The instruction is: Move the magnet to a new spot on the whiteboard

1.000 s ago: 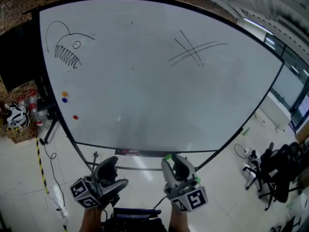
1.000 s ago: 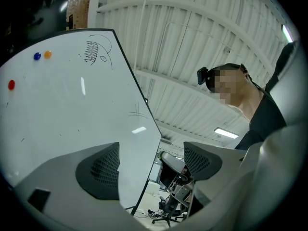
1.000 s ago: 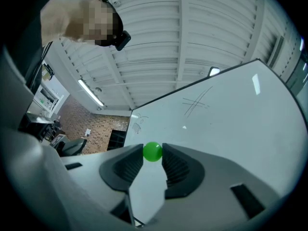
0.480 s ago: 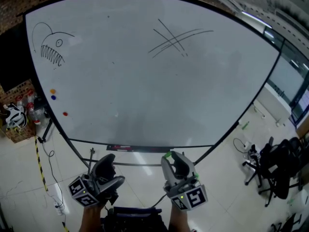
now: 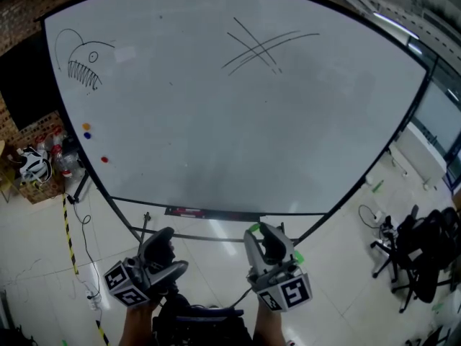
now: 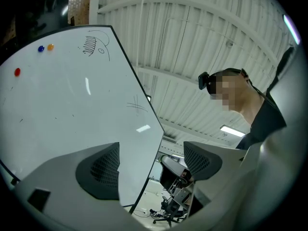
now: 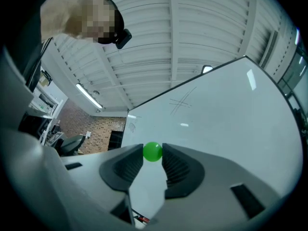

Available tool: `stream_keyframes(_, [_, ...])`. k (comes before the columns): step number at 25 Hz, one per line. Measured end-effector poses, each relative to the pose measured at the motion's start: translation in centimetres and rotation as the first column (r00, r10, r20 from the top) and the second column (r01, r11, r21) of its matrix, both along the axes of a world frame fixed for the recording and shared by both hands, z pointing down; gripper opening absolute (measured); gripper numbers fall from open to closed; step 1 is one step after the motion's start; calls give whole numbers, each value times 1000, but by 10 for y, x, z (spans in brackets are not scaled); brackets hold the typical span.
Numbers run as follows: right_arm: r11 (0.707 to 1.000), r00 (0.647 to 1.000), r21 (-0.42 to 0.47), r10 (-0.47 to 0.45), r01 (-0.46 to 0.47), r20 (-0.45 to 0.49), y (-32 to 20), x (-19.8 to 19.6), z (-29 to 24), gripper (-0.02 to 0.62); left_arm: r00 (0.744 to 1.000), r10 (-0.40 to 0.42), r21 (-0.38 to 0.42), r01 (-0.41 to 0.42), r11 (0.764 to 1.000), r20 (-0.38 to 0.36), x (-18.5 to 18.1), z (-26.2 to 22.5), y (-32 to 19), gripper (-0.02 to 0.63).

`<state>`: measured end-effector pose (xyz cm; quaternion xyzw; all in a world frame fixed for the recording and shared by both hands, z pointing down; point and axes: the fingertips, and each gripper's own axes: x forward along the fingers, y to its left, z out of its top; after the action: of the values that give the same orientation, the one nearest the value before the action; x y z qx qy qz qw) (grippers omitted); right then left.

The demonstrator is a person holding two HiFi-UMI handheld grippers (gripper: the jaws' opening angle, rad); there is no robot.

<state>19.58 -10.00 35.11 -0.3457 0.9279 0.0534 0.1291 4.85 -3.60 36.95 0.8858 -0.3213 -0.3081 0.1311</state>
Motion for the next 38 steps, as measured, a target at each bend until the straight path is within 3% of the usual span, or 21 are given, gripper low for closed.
stream_keyframes(8, [999, 998, -2, 37, -37, -52, -22, -23, 5, 150, 998, 33, -16, -34, 999, -49, -24, 12, -24, 414])
stream_keyframes(15, [994, 986, 20, 109, -107, -128, -57, -73, -7, 150, 991, 85, 1, -86, 996, -105, -81, 8, -68, 414])
stream_keyframes(19, [988, 973, 36, 154, -150, -169, -80, -107, -11, 150, 983, 124, 49, -118, 992, -139, -118, 4, -94, 414])
stream_keyframes(23, [981, 957, 20, 190, -191, -220, -99, -136, -2, 150, 971, 163, 31, -160, 987, -176, -145, 10, -114, 414])
stream_keyframes(32, [954, 873, 71, 296, -291, -387, -137, -175, 15, 150, 960, 163, 14, -164, 986, -227, -189, 30, -144, 414])
stream_keyframes(38, [941, 820, 137, 338, -311, -462, -169, -188, 19, 150, 973, 91, 37, -85, 996, -211, -207, 26, -153, 414])
